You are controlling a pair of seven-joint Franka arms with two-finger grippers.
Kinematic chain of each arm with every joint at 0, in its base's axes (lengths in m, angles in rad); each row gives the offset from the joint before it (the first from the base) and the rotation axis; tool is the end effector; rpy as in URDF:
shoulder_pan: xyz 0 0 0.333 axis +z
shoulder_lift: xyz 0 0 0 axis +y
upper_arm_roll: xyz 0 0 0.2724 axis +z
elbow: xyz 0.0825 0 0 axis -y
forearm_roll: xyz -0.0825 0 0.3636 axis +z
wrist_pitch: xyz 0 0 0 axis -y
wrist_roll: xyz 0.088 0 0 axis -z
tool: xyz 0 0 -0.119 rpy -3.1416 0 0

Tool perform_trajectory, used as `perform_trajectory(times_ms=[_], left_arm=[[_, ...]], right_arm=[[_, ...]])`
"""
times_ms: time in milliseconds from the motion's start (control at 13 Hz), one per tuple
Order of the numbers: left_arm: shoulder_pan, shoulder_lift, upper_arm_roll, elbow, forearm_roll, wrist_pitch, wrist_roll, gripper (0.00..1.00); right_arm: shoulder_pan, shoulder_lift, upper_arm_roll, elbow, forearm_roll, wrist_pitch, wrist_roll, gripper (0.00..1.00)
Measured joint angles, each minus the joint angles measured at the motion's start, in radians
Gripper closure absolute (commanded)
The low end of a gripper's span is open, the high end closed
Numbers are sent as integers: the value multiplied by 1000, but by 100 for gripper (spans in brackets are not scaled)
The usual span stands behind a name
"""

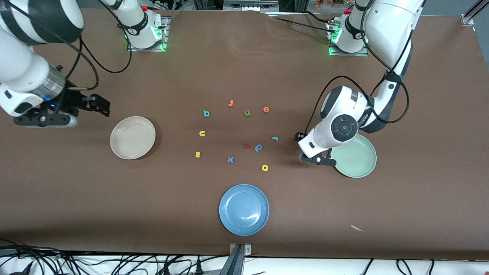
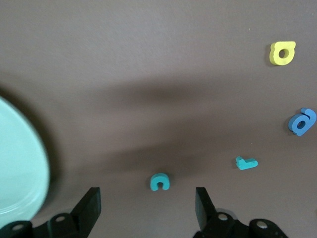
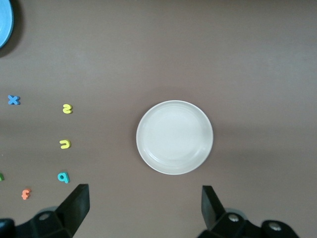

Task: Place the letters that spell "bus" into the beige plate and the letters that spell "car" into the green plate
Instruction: 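Grasp the 2 with the right gripper while the left gripper grasps the c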

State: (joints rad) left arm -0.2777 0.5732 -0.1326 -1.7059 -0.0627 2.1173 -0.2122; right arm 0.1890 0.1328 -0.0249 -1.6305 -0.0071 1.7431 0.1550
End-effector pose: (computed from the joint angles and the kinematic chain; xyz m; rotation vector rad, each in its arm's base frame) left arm 0.5645 -0.2446 0.2147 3.0501 -0.2229 -0.2887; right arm 0.5684 0.0940 0.4828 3.1281 0.0165 -0.0286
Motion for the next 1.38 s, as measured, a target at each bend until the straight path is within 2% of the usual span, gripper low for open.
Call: perform_trajectory(times_ms=[154,231,462,692,1000,1077,1231,1308,1385], left_arm=[[-2,0,-9,-71,-7,87,-18,19],[-3,0,-12,-105,-7,129,-21,28],[-12,0,-14,-178,-8,202,-27,41],[-22,0,-14,-200,-8,232,-29,44],[-26,2,-15,-226,-8,262,-31,46],[-26,3,-14,-232,-8,266,-31,53],[-26,8,-14,-237,-8,273,-31,81],[-26,10,-14,-237,-8,277,-31,91],[-25,9,-12,-237,-8,278,-31,94]], right_arm=[[37,37,1,-5,0,35,51,0],[55,56,1,-13,0,62,81,0],[115,105,3,-58,0,150,177,0],[206,173,4,-104,0,247,327,0],[286,310,4,-110,-1,395,470,0],[296,340,4,-109,-1,429,488,0],[302,390,4,-108,-1,489,500,0],[303,412,4,-106,0,516,502,0],[305,436,4,-104,0,547,510,0]])
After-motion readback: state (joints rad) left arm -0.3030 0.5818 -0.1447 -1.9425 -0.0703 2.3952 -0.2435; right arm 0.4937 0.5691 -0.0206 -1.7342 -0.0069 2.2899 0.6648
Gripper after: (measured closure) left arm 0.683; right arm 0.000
